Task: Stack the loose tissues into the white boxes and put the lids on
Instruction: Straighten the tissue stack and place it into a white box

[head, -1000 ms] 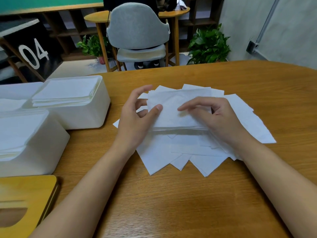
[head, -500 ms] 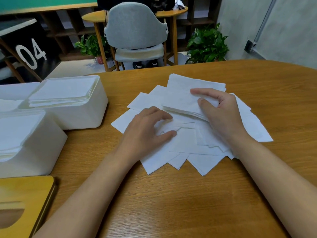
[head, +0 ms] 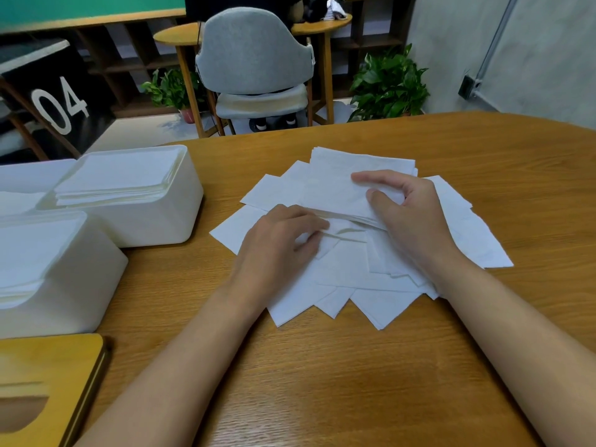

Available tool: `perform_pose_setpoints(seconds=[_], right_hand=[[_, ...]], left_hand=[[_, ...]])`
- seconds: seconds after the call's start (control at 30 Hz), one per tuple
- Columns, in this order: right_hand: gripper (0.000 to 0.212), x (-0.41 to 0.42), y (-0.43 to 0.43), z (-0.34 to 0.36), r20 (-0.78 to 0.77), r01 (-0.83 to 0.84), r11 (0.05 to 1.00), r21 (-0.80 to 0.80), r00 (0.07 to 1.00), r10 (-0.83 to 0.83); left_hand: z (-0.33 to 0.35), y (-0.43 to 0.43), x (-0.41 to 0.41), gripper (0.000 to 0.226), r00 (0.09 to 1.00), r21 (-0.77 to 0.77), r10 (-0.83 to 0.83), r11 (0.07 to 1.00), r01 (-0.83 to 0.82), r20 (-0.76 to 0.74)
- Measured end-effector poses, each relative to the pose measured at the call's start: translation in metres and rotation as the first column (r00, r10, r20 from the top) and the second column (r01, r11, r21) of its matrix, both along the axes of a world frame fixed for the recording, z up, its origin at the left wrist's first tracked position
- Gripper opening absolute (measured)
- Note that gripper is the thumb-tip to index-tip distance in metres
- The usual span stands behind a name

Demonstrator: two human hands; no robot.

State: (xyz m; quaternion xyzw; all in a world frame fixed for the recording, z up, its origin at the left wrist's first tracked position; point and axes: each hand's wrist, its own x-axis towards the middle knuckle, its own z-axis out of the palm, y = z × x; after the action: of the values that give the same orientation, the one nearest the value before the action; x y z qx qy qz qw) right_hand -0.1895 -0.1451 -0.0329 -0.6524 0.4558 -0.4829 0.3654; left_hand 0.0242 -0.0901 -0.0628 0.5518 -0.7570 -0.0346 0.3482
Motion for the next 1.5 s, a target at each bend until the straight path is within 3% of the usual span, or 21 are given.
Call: perform_pose_setpoints(seconds=[0.2, 0.47, 0.67, 0.83, 1.07, 1.23, 1.5], right_hand=[[0.037, -0.001, -0.001, 0.0, -0.008, 0.001, 1.0, -0.013, 1.0, -0.001], [0.037, -0.001, -0.003, -0.001, -0.015, -0.015, 1.0, 0.001, 1.0, 0.015], [0.032, 0.0, 0.001, 0.002, -0.063, -0.101, 0.993, -0.056, 0.993, 0.097], [0.059, 0.004, 0.007, -0.001, -0.33, -0.175, 0.984, -0.041, 0.932, 0.152], [0.076, 0.002, 0.009, 0.002, -0.493, -0.226, 0.974, 0.031, 0.844, 0.212], [0.077, 0.002, 0.008, 0.002, -0.504, -0.2, 0.98, 0.008, 0.846, 0.176], [0.073, 0.001, 0.005, 0.0, -0.467, -0.196, 0.98, -0.037, 0.87, 0.157]], left_hand=[[0.002, -0.003, 0.005, 0.016, 0.999, -0.174, -0.01, 0.985, 0.019, 0.054], [0.015, 0.009, 0.001, 0.018, 0.992, -0.279, -0.035, 0.96, 0.001, -0.118], [0.012, 0.009, 0.006, 0.023, 0.995, -0.179, -0.079, 0.981, 0.068, -0.054], [0.006, 0.003, 0.01, 0.02, 0.997, -0.212, -0.076, 0.974, 0.077, 0.012], [0.009, 0.005, 0.009, 0.021, 0.992, -0.189, -0.123, 0.974, 0.125, 0.021], [0.021, 0.011, 0.012, 0.041, 0.99, -0.081, -0.142, 0.986, 0.142, 0.006], [0.036, 0.012, 0.019, 0.053, 0.988, -0.043, -0.152, 0.987, 0.153, 0.027]])
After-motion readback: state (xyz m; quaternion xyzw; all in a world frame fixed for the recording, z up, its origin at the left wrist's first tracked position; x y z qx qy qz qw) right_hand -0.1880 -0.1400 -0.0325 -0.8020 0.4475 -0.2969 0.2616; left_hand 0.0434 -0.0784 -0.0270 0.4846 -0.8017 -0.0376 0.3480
